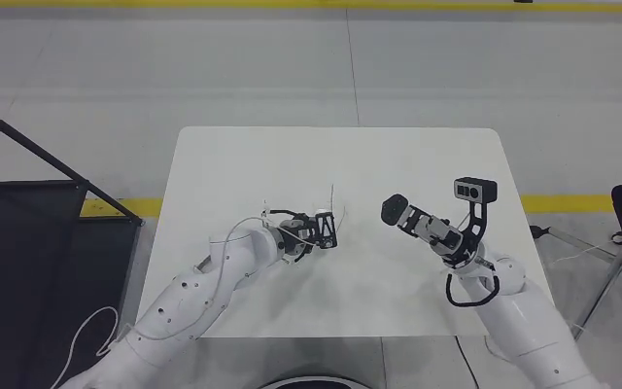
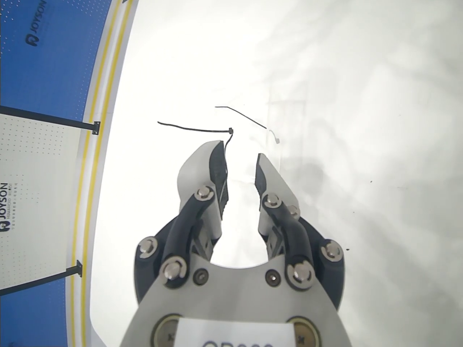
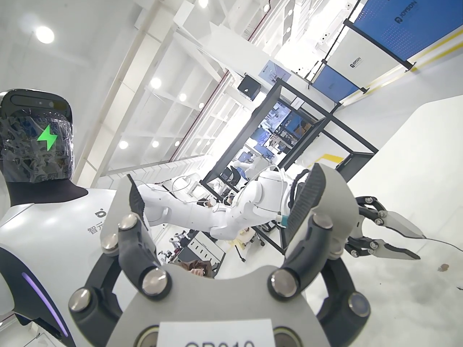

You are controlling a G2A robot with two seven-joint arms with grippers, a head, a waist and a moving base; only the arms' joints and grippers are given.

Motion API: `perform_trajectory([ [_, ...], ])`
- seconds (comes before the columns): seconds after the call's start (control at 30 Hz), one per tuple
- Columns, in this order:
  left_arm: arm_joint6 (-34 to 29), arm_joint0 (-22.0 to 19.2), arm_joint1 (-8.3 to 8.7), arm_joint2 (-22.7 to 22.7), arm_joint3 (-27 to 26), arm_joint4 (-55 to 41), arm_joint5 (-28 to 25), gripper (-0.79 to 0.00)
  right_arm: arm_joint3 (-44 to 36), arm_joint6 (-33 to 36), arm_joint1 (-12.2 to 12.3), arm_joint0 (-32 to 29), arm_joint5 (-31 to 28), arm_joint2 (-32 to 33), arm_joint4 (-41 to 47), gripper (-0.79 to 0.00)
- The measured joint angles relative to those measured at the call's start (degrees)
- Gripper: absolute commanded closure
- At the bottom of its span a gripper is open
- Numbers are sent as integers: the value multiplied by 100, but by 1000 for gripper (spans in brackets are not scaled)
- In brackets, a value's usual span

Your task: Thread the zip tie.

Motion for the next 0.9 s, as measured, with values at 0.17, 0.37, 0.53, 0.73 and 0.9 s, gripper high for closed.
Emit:
perform_trajectory([
  [0.17, 19, 48, -2, -25, -84, -35, -96, -348, 19, -63, 55, 43, -63, -102, 19, -785],
  [0.37, 29, 137, 1, -30, -239, 47, -135, -376, 30, -148, 117, 93, -148, -223, 30, -785],
  [0.53, 374, 281, 14, -202, -390, -149, 29, -554, 34, -233, 174, 132, -232, -324, 27, -785],
  [0.73, 1005, 555, 73, -839, -491, -1366, -119, -785, 70, -392, 256, 163, -392, -414, -85, -785],
  [0.9, 1243, 661, 121, -1404, -286, -3008, -740, -785, 282, -578, 340, 135, -576, -286, -369, -785],
])
